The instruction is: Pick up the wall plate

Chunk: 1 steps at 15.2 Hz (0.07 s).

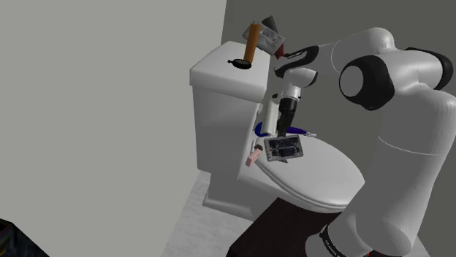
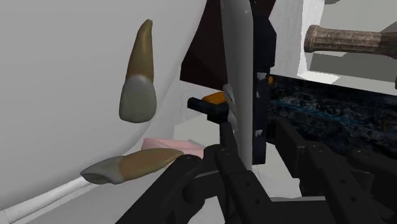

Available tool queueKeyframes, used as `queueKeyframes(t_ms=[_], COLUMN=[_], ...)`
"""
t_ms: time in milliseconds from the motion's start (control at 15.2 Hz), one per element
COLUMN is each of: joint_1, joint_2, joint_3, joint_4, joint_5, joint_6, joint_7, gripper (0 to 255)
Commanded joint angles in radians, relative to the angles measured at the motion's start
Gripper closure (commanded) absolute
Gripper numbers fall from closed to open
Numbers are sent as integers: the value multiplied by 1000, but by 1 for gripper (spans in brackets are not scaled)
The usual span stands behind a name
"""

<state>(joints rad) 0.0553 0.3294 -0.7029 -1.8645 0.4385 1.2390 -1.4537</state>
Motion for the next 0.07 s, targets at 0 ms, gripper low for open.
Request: queueKeyframes(t_ms=[0], joint_1=[0], joint_2=[-2], joint_3=[0], joint_4=[6], joint_5=[0], joint_6=[-7], joint_7=[4], gripper=[255])
